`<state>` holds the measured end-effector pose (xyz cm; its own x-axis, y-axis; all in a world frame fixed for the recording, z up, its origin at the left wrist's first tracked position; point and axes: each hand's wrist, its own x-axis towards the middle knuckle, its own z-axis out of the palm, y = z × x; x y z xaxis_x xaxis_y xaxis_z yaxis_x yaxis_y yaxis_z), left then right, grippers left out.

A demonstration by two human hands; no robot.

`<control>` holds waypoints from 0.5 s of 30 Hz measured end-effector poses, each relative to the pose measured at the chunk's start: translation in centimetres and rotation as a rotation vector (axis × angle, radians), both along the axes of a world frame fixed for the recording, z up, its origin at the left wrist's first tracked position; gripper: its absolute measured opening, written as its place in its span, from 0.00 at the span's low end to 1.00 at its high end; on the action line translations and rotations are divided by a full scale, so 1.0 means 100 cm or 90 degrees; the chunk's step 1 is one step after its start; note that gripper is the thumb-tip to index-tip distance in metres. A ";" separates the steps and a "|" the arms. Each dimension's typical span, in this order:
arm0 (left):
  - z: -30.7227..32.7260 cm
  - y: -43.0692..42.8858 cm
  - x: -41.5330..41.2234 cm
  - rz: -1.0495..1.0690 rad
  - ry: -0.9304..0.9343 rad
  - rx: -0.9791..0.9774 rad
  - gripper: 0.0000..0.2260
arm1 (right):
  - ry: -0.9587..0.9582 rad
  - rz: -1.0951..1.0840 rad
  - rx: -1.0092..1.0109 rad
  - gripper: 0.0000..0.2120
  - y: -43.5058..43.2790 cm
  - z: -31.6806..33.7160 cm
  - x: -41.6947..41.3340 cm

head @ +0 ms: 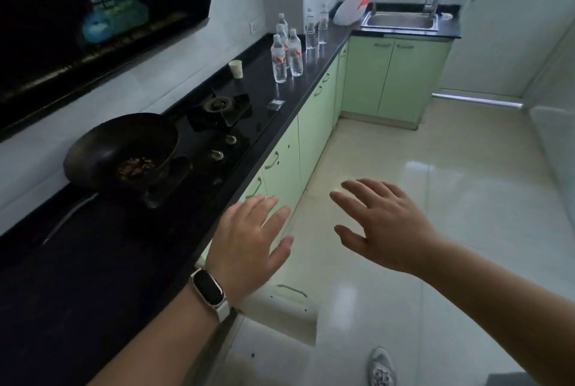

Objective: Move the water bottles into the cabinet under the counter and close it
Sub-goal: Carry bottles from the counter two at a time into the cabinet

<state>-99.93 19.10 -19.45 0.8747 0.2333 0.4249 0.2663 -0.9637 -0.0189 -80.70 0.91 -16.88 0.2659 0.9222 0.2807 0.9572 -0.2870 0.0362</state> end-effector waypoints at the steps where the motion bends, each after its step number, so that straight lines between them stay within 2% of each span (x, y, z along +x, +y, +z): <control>1: 0.000 -0.002 0.019 -0.001 0.000 0.003 0.21 | 0.005 -0.004 0.002 0.27 -0.002 -0.001 0.018; 10: 0.007 -0.047 0.211 -0.042 -0.027 0.025 0.20 | 0.026 -0.044 0.011 0.27 -0.049 -0.003 0.188; 15: 0.012 -0.066 0.290 -0.086 -0.031 0.024 0.20 | 0.030 -0.090 0.016 0.27 -0.077 0.004 0.254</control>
<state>-70.97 12.51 -18.21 0.8748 0.0982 0.4744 0.1363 -0.9896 -0.0465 -55.34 -6.78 -16.47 0.4056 0.8678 0.2871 0.9079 -0.4188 -0.0167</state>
